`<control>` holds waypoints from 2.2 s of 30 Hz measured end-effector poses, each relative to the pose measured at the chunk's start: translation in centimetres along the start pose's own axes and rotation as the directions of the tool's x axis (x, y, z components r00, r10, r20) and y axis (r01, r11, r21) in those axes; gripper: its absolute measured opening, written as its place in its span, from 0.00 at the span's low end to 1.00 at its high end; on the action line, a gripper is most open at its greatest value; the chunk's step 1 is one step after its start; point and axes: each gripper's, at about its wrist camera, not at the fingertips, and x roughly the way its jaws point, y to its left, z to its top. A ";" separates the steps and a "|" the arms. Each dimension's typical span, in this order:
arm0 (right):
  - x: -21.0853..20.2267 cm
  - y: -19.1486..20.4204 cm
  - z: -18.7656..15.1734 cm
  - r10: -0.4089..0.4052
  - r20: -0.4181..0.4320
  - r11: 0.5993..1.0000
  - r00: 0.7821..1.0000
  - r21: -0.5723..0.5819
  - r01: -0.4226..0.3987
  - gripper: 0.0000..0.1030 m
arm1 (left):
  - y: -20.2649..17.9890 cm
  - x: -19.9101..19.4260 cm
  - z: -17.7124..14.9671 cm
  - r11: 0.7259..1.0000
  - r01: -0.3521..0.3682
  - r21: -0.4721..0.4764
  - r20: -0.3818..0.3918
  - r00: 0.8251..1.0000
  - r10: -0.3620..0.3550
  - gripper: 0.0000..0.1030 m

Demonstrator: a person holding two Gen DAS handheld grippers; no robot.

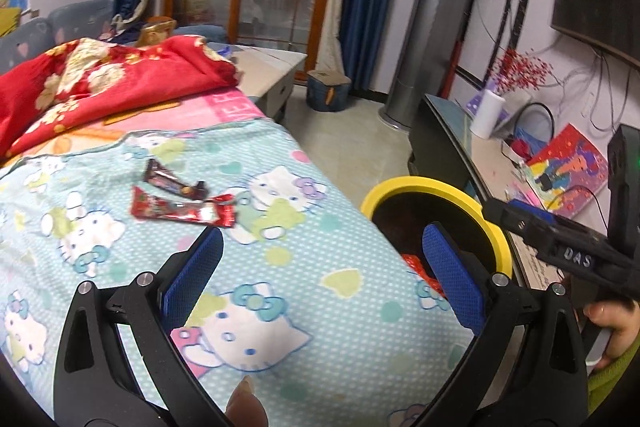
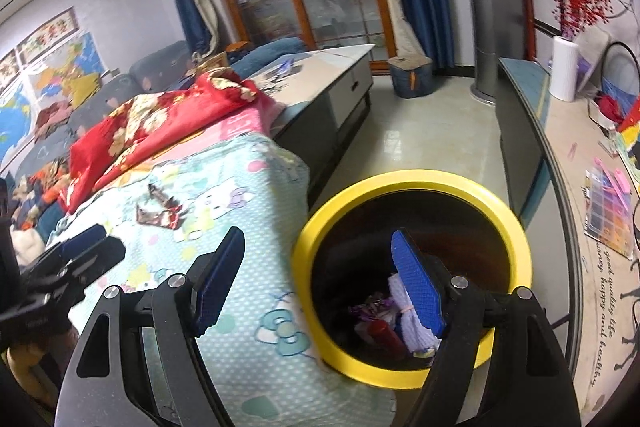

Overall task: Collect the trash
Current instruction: 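Move both open tools back to the chocolate bar wrappers on the bed, then grasp the dark chocolate bar wrapper with the left tool while the right tool grasps the red wrapper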

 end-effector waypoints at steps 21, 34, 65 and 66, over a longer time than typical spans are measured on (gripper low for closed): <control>2.1 8.9 -0.6 0.125 -0.064 0.973 0.990 -0.185 -0.135 0.71 | 9.0 -3.2 1.0 0.975 -0.128 -0.184 0.061 0.988 0.141 0.89; 5.5 14.4 -1.1 0.184 -0.124 0.933 0.975 -0.289 -0.213 0.71 | 14.2 -3.3 1.3 0.949 -0.179 -0.260 0.053 0.978 0.199 0.89; 18.4 18.6 0.6 0.191 -0.322 0.891 0.927 -0.340 -0.301 0.61 | 19.1 10.6 5.4 0.962 -0.090 -0.256 -0.245 0.969 0.026 0.49; 18.5 18.6 0.4 0.191 -0.325 0.889 0.926 -0.342 -0.304 0.60 | 19.1 11.0 5.3 0.961 -0.095 -0.261 -0.255 0.967 0.027 0.48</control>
